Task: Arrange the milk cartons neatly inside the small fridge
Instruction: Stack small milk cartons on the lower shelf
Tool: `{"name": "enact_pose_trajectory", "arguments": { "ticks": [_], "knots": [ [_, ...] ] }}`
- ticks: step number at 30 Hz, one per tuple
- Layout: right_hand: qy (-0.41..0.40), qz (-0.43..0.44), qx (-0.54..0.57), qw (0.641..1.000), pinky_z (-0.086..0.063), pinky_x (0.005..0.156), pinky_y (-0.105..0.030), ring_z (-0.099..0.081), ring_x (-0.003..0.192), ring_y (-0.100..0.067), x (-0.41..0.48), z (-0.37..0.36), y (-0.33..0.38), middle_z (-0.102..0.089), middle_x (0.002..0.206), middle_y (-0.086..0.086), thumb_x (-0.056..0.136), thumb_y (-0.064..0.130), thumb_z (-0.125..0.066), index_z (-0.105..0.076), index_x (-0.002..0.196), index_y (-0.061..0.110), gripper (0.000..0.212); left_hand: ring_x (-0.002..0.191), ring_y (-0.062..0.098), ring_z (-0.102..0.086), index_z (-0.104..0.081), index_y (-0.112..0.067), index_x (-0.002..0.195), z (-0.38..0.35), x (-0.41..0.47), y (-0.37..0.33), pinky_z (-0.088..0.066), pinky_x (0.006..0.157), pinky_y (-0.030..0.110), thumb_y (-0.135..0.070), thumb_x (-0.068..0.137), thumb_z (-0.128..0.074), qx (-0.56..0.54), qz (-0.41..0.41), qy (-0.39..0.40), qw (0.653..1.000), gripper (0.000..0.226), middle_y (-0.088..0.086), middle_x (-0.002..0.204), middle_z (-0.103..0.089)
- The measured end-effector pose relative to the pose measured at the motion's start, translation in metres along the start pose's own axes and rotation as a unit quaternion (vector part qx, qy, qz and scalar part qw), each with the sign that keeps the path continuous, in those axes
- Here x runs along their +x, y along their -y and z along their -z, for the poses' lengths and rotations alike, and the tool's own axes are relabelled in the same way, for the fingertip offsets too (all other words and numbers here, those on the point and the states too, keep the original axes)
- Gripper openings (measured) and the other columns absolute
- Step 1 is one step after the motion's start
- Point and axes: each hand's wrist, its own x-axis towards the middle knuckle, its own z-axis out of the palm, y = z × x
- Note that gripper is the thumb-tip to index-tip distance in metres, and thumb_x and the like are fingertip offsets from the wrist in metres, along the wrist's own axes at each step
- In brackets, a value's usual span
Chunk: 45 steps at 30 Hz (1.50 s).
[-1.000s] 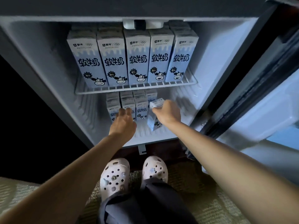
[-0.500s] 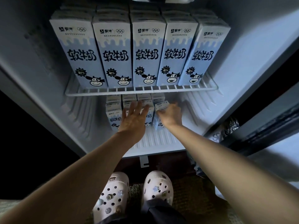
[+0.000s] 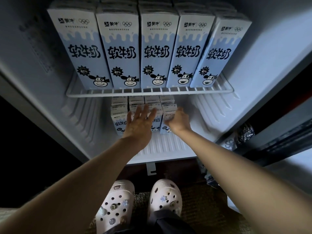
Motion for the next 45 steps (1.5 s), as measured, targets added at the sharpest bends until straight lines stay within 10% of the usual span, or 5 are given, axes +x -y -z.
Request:
{"name": "enact_pose_trajectory", "arguments": {
  "ticks": [16, 30, 40, 45],
  "knots": [
    [-0.062, 0.023, 0.053, 0.996, -0.046, 0.071, -0.025, -0.061, 0.103, -0.029, 0.007, -0.03, -0.028, -0.063, 0.114, -0.014, 0.077, -0.003, -0.063, -0.048, 0.118, 0.001, 0.044, 0.147, 0.022, -0.004, -0.014, -0.02, 0.148, -0.002, 0.006, 0.0, -0.002, 0.121, 0.039, -0.008, 0.093, -0.042, -0.03, -0.028, -0.076, 0.996, 0.062, 0.006, 0.156, -0.013],
    [-0.076, -0.003, 0.022, 0.997, -0.055, 0.077, -0.039, -0.063, 0.094, -0.03, 0.027, -0.06, -0.051, -0.066, 0.104, -0.016, 0.074, 0.001, -0.065, -0.058, 0.108, 0.001, 0.035, 0.147, 0.021, 0.013, 0.006, -0.021, 0.15, -0.021, 0.0, 0.001, 0.015, 0.115, 0.033, 0.0, 0.093, -0.034, -0.033, -0.032, -0.107, 0.993, 0.072, 0.008, 0.159, 0.009],
    [-0.057, -0.001, 0.031, 0.998, -0.045, 0.073, -0.024, -0.061, 0.104, -0.03, 0.023, -0.052, -0.048, -0.064, 0.113, -0.017, 0.079, 0.002, -0.066, -0.052, 0.116, -0.003, 0.04, 0.146, 0.02, 0.016, 0.004, -0.018, 0.15, -0.02, -0.004, 0.002, 0.018, 0.112, 0.033, -0.001, 0.093, -0.035, -0.027, -0.027, -0.118, 0.992, 0.071, 0.007, 0.159, 0.009],
    [-0.053, -0.004, 0.031, 0.998, -0.049, 0.083, -0.033, -0.06, 0.106, -0.032, 0.014, -0.042, -0.041, -0.063, 0.115, -0.018, 0.081, 0.008, -0.067, -0.051, 0.115, -0.003, 0.039, 0.139, 0.024, 0.03, 0.013, -0.014, 0.149, -0.024, -0.022, 0.009, 0.023, 0.109, 0.039, 0.003, 0.085, -0.039, -0.13, 0.104, -0.2, 0.965, 0.085, 0.009, 0.155, 0.024]
  ]
}}
